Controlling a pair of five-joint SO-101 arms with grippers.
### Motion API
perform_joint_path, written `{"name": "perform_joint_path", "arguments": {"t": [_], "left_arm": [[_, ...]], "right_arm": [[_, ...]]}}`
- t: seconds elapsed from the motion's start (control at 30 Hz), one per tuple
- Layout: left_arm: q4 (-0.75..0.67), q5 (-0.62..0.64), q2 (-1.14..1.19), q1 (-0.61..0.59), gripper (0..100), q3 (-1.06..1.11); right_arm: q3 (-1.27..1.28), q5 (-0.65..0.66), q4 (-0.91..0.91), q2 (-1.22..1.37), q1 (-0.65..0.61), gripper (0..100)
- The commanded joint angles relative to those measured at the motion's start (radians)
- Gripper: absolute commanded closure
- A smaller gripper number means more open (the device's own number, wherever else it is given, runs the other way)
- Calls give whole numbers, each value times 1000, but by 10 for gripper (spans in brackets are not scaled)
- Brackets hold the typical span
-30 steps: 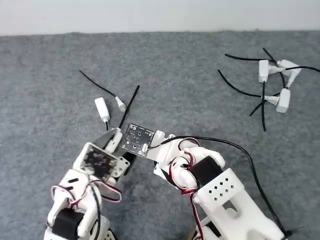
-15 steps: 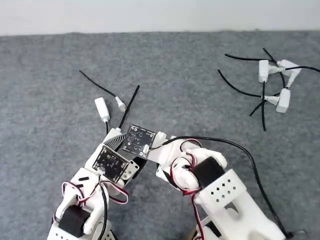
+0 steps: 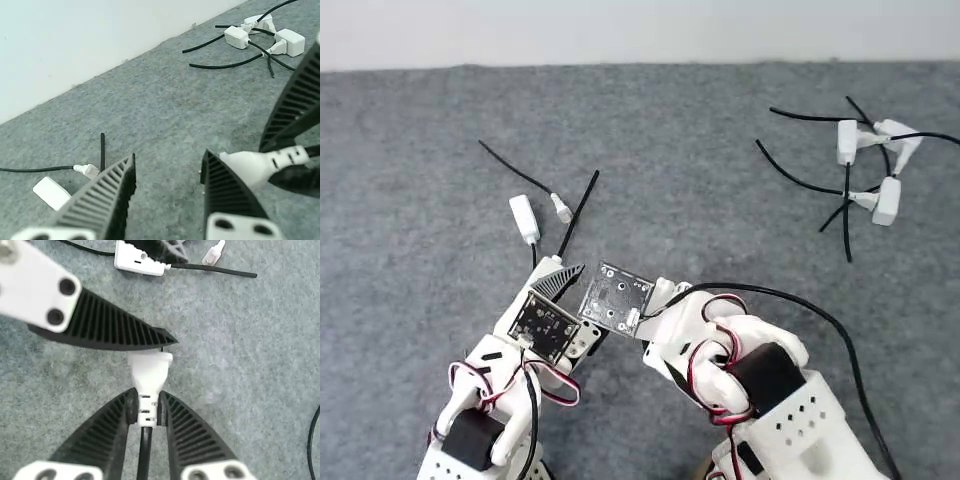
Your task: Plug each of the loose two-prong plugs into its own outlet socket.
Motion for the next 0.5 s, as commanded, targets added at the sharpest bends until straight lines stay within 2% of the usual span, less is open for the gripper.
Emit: {"name": "perform_joint_path", "arguments": {"t": [0.0,0.47], "left_arm": [[-28,-15,9,6,783,1],[-28,-15,9,8,783,1]], "right_arm": [[-63,-18,4,-25,13,991],[-68,-18,44,-35,-56,990]]}}
